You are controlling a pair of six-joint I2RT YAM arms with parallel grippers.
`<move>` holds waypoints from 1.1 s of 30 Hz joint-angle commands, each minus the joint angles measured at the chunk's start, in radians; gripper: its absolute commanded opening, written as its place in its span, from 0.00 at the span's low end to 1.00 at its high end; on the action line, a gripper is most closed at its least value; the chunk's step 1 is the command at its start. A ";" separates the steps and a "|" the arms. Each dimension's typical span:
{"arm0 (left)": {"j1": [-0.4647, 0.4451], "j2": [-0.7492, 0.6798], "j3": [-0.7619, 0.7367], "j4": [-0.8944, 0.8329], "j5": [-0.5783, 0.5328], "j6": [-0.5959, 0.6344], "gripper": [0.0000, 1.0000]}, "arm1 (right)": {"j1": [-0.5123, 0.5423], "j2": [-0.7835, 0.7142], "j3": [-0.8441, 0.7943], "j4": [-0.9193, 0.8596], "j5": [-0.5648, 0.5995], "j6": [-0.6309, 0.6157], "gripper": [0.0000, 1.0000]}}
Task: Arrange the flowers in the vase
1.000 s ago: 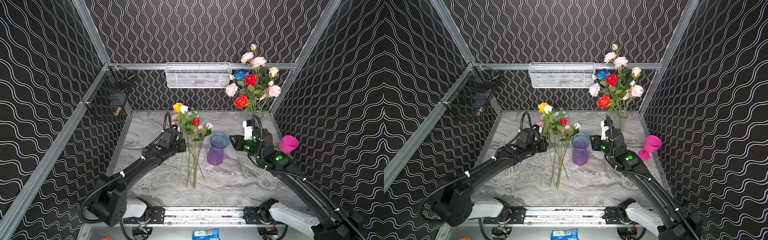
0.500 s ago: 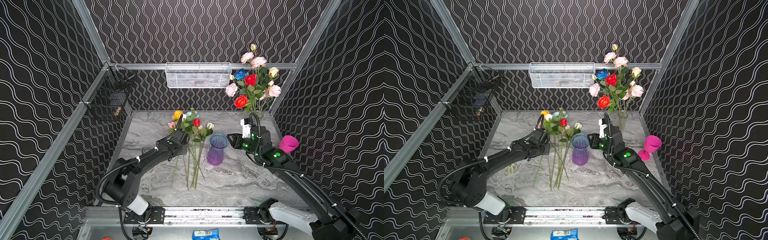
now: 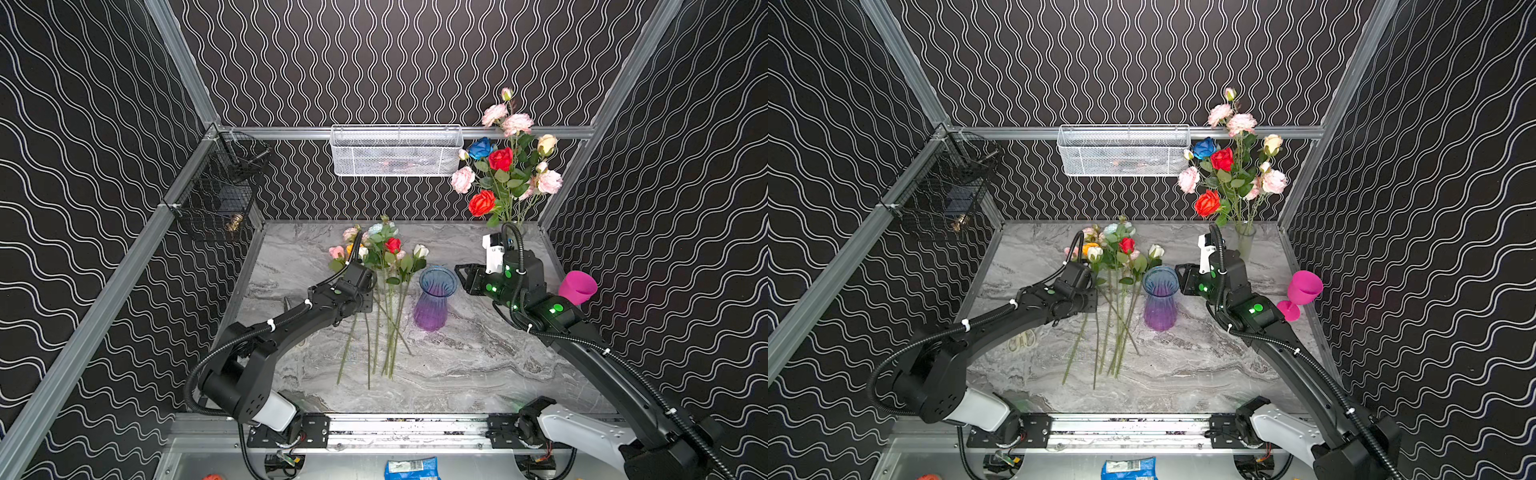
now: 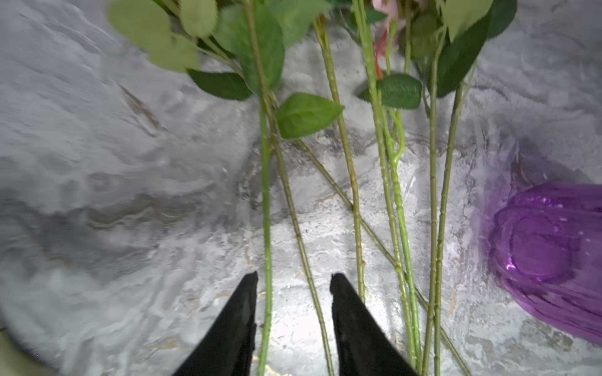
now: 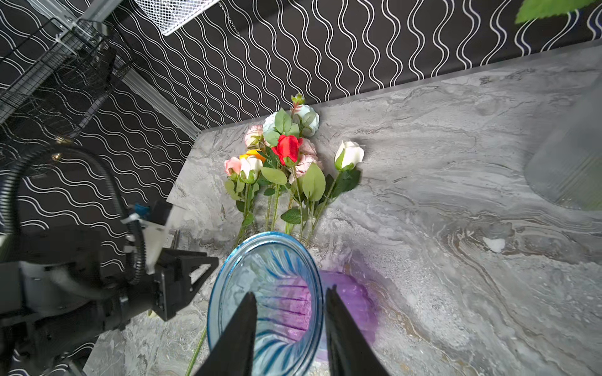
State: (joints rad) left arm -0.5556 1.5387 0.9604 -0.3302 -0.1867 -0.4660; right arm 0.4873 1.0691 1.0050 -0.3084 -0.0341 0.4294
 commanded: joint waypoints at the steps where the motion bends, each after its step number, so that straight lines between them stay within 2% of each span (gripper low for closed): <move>1: 0.002 0.049 -0.001 0.068 0.079 -0.019 0.40 | 0.000 -0.001 -0.002 0.023 0.011 -0.007 0.37; 5: 0.002 0.135 0.029 0.091 0.065 -0.042 0.40 | 0.001 -0.009 -0.002 0.019 0.015 -0.008 0.37; 9: 0.001 0.184 0.045 0.092 -0.008 -0.069 0.39 | 0.000 -0.019 -0.001 0.005 0.020 -0.018 0.37; 12: 0.002 0.215 0.037 0.126 0.009 -0.086 0.38 | 0.000 -0.025 -0.034 0.005 0.030 -0.027 0.37; 19: 0.001 0.260 0.040 0.133 0.001 -0.087 0.26 | 0.000 -0.026 -0.032 0.005 0.026 -0.034 0.37; 25: -0.003 0.172 0.021 0.128 0.005 -0.075 0.07 | 0.001 -0.031 -0.029 0.005 0.025 -0.038 0.37; 31: -0.004 -0.064 -0.039 0.154 0.122 -0.101 0.06 | 0.001 -0.031 0.024 -0.013 0.011 -0.033 0.37; 33: -0.004 -0.160 -0.076 0.158 0.130 -0.115 0.04 | 0.000 -0.032 0.032 -0.010 0.000 -0.034 0.37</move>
State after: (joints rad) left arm -0.5583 1.4502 0.9138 -0.1951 -0.1043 -0.5514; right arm 0.4873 1.0409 1.0183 -0.3298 -0.0132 0.4026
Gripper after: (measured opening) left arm 0.070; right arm 0.369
